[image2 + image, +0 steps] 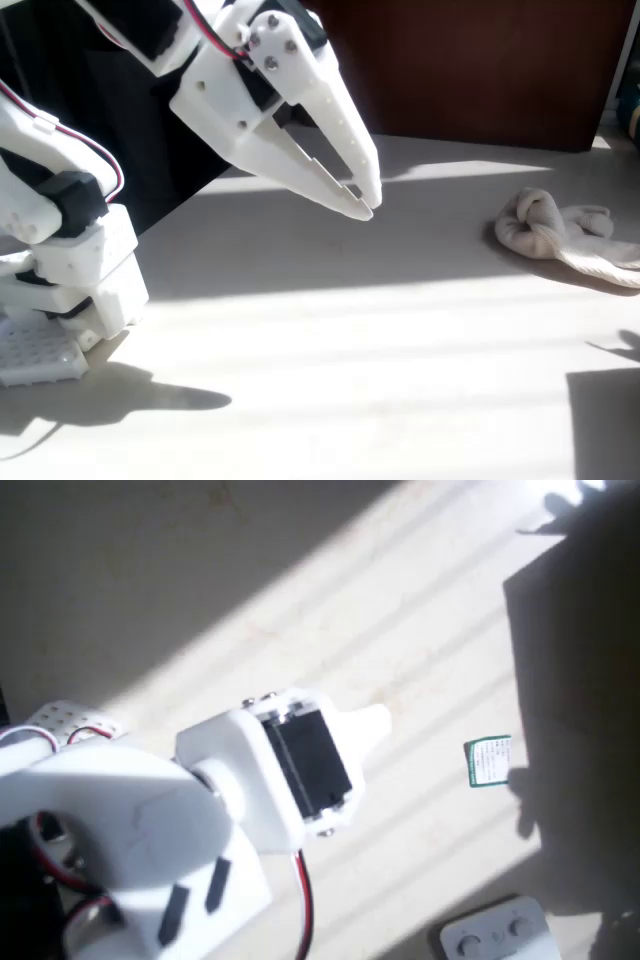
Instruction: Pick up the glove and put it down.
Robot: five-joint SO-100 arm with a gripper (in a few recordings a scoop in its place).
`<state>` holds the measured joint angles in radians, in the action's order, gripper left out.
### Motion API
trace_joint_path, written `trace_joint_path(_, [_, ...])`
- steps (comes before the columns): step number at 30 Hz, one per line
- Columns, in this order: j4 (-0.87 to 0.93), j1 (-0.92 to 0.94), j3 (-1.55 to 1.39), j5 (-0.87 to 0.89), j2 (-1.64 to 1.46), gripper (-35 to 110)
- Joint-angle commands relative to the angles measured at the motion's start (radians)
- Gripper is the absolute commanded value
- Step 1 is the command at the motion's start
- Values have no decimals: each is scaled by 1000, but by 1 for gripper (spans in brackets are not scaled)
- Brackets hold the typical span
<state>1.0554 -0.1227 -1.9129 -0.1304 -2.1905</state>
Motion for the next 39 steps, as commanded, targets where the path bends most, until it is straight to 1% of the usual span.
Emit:
trace_joint_path(1, [-69,-100,179,-3,183,1])
trace_joint_path(8, [-169,-244,459,3,551,1])
trace_joint_path(16, [-170,-367,833,5,983,1])
trace_joint_path(21, [-170,-400,1037,5,1192,1])
trace_joint_path(27, [-170,-420,1183,6,1365,1])
trace_joint_path(33, [-158,-422,1295,6,1443,2])
trace_joint_path(36, [-153,-422,1302,6,1443,8])
trace_joint_path(39, [-132,-422,1304,5,1436,17])
